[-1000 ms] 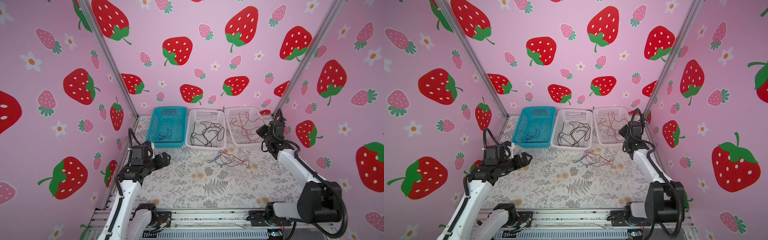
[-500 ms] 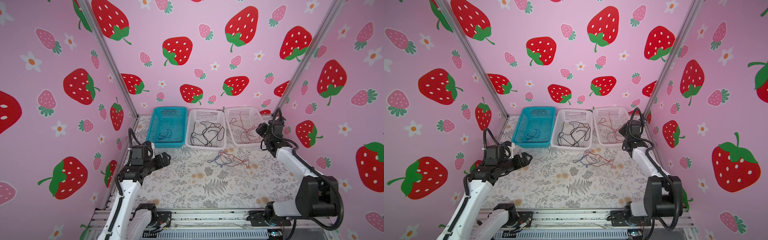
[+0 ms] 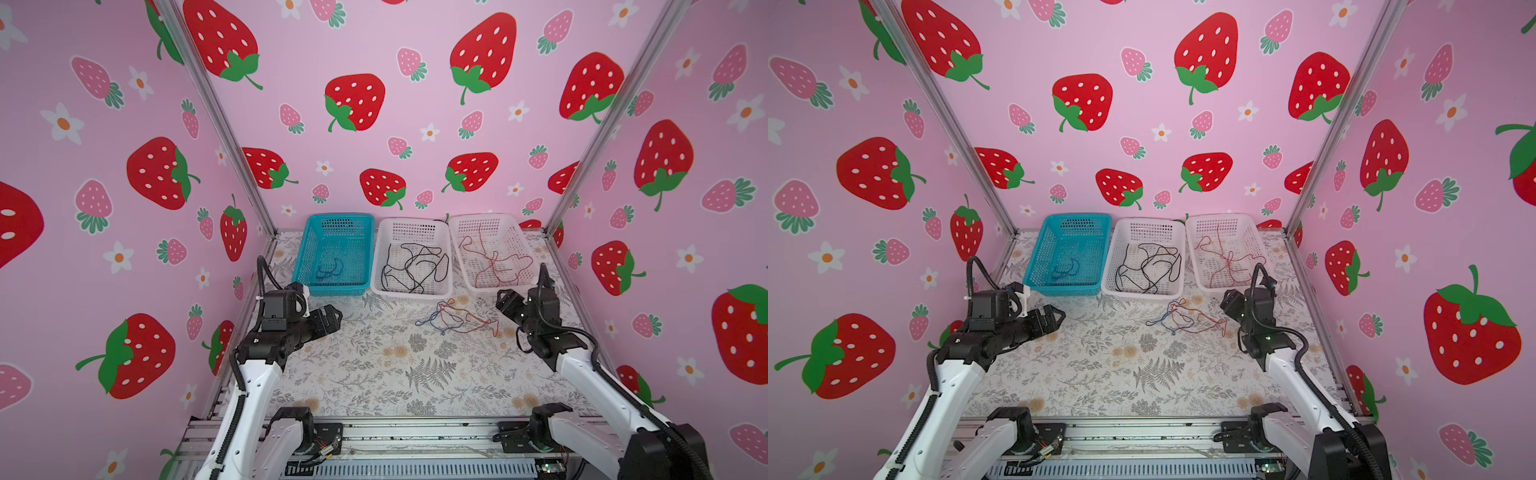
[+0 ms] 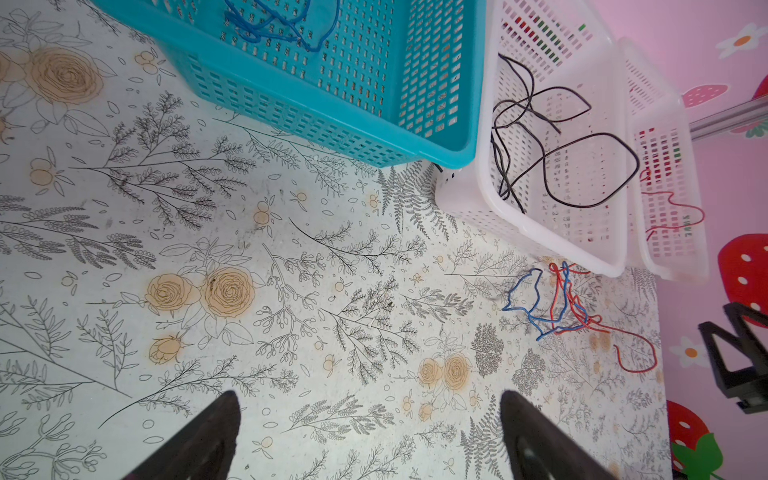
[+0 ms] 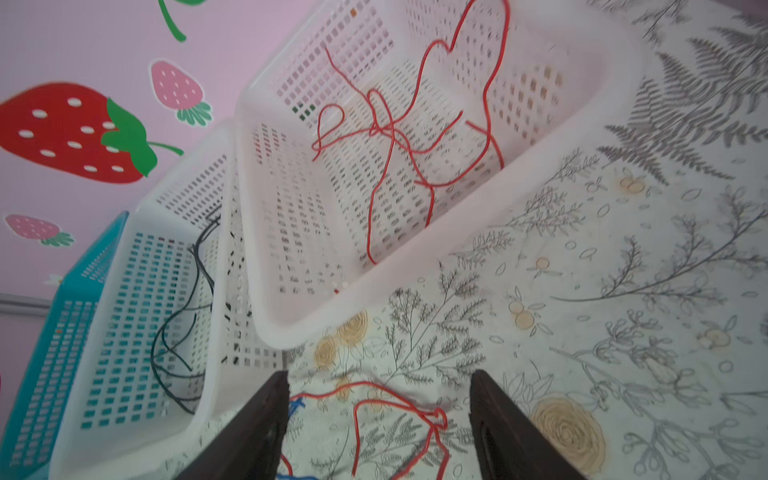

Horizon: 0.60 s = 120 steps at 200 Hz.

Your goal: Untangle the cables

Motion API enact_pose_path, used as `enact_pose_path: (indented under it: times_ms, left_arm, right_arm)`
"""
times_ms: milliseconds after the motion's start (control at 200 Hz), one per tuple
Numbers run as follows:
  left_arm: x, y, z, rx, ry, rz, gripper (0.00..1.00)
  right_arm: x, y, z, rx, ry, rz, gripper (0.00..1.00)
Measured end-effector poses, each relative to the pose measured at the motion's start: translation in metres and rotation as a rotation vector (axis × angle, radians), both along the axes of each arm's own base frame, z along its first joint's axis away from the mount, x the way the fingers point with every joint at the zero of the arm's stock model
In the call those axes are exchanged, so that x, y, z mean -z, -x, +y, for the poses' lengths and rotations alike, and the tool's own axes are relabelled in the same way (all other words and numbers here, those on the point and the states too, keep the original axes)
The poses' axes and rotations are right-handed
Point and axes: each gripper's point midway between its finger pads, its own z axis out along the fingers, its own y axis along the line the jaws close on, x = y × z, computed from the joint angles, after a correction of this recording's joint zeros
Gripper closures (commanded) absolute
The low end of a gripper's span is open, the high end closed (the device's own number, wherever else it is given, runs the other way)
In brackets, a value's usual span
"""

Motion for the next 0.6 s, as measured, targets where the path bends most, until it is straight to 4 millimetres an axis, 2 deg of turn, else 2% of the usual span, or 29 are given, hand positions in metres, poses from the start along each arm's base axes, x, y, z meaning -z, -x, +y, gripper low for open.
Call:
enact_pose_path:
  times_ms: [145,380,550,600]
  left_arm:
    - [0.000,0.000,0.000,0.001,0.001,0.000,0.01]
    - [0.000,0.001,-0.003,0.011,0.000,0.002,0.01]
    - [0.003,0.000,-0.003,0.011,0.000,0.011,0.01]
    - [0.003,0.000,-0.003,0.011,0.000,0.012,0.01]
  right_arm:
    - [0.016,0.016,0.020,-0.066,0.027,0.027,0.32]
    - [0.067,0.027,0.010,-0.036,0.099,0.161,0.38]
    - [0.080,0.030,0.006,-0.029,0.124,0.183,0.48]
    - [0.082,0.029,0.006,-0.030,0.133,0.186,0.55]
